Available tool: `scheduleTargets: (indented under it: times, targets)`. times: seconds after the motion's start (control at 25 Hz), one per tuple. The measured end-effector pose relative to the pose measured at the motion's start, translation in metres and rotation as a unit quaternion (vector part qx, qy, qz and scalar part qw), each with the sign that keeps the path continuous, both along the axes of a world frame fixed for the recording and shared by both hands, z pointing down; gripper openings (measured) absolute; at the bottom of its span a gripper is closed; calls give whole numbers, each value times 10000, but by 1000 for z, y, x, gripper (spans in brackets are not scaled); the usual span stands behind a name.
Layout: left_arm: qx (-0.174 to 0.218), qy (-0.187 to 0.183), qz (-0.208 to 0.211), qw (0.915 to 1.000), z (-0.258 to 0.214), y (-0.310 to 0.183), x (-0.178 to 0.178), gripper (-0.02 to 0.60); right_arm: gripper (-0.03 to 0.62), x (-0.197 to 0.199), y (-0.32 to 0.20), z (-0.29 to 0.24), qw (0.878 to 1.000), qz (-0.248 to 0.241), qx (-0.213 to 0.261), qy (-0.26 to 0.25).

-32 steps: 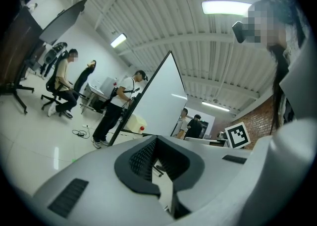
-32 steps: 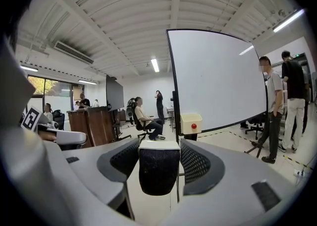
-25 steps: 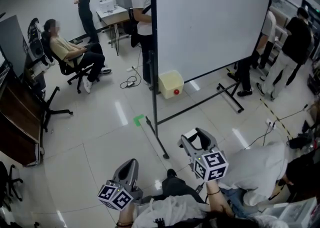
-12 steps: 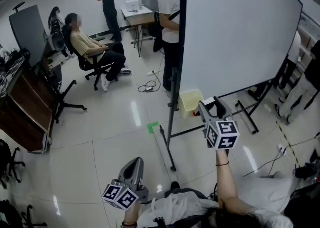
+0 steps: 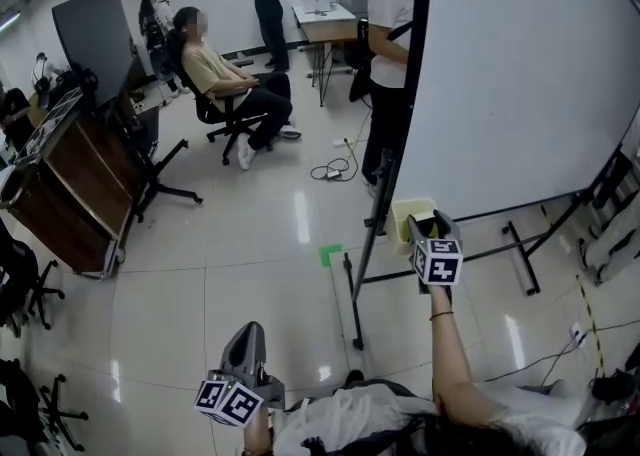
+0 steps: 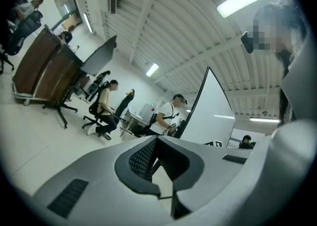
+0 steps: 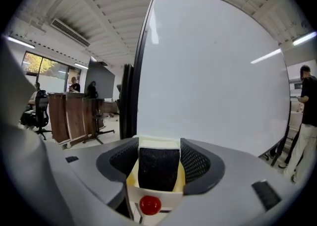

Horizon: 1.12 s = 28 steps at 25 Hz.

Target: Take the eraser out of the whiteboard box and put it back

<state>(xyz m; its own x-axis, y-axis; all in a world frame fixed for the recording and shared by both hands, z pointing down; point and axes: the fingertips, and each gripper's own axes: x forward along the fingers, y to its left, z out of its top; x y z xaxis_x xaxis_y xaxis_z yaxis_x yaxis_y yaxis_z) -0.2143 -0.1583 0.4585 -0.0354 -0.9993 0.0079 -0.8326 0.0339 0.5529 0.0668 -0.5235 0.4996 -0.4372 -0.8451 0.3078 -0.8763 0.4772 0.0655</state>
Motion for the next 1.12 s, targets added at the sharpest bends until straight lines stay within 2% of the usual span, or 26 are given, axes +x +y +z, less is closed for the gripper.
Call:
scheduleTargets:
  times: [0.12,0.28,0.4,0.48,0.56,0.64,0.68,0.76,0.92,1.12]
  targets:
    - [33,-82,68,9999,-1,-5,1,-12,293,3,-4,23,9997,61,-208,59]
    - [11,-43,210,9998,-2,-9,10,-12,288,12,5,-6,9987,241,278,-349]
    - [16,-41,433,9991,-1,-12,14,-12,259,18,30,-49,9919,241,743,-1003]
    - [13,-38,593,9982,-2,-12,16,-12,231,20,60,-72,9832,207,834,-1611]
    - [21,-52,718,9974,-3,-9,17,-12,180,15,95,-77,9758,132,621,-2093]
    - [38,-71,882,9961,-4,-3,19,-12,136,8,135,-68,9722,82,333,-2318]
    - [40,-77,1002,9949,-4,0,22,-12,111,7,157,-63,9714,101,253,-2359]
    - [19,-100,1291,9916,-2,6,29,-12,0,5,201,-53,9720,148,188,-2336]
    - [-88,-161,1899,9816,11,30,49,-12,0,-11,287,-27,9790,-1,-145,-2033]
    - [-313,-129,2621,9644,34,66,83,-12,0,-10,375,-5,9794,150,-398,-1973]
